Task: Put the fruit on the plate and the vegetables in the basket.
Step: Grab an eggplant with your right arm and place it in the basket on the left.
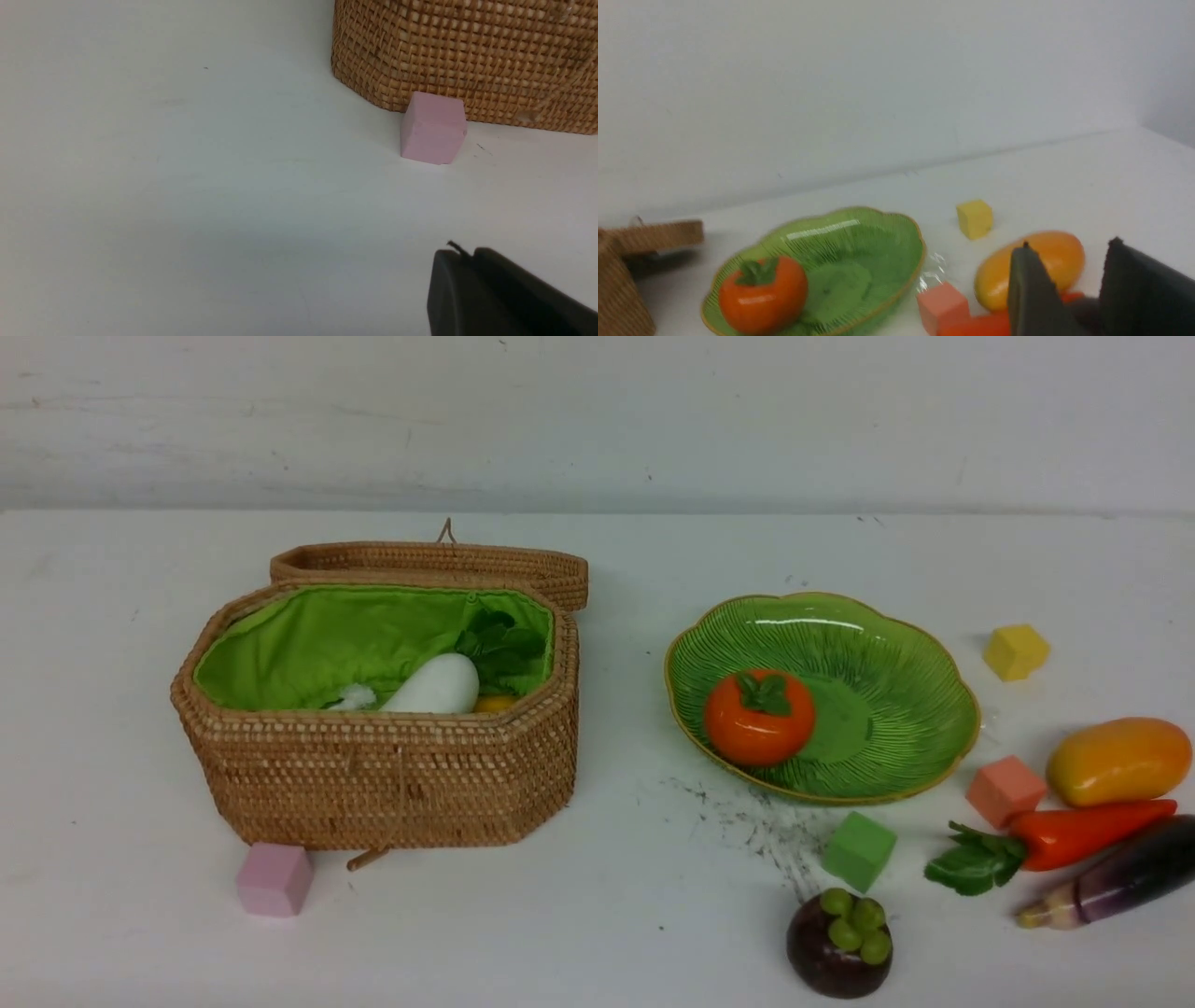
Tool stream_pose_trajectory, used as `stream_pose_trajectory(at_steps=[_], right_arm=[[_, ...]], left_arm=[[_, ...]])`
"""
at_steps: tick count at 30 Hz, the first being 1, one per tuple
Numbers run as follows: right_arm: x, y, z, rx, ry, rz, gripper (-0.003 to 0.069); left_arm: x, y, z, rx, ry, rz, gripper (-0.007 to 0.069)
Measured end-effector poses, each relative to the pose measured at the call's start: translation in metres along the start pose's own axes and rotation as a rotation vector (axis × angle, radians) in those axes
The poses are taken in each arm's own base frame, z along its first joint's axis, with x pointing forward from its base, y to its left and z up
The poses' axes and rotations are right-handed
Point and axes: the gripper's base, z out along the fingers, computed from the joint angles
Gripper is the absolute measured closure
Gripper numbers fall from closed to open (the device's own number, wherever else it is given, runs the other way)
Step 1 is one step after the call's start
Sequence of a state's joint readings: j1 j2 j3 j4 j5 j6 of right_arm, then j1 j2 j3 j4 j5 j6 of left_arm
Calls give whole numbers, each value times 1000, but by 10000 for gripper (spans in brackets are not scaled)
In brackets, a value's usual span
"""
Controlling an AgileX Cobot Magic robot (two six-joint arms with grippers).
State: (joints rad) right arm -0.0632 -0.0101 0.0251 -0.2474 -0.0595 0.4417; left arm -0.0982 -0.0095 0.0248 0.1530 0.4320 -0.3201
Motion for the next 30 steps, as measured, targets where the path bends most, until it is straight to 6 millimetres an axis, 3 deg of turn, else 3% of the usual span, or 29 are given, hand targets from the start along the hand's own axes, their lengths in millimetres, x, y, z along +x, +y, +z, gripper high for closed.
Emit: stream_pose_trajectory(at_steps=[5,9,11,14,18,23,26,27,30], right_arm=[[-17,8,-2,-94,-174,113,416],[-45,13,-5,-124,-239,220,416],[-85,19,-11,-123,-285,262,416],[-126,24,-10,-75,-255,274,416],[-153,23,14,53,-63,296,416],[-152,17,48,213,211,300,416],[-128,9,76,306,396,235,416],[-127,9,77,308,401,233,416],[-99,4,98,350,549,244,416]], left_arm=[[0,0,0,0,0,0,595],[0,0,0,0,0,0,594],[0,0,0,0,0,0,589],[0,0,0,0,0,0,589],[0,0,0,0,0,0,589],[0,0,0,0,0,0,589],[0,0,0,0,0,0,589],[0,0,0,0,0,0,589],[0,0,0,0,0,0,589]])
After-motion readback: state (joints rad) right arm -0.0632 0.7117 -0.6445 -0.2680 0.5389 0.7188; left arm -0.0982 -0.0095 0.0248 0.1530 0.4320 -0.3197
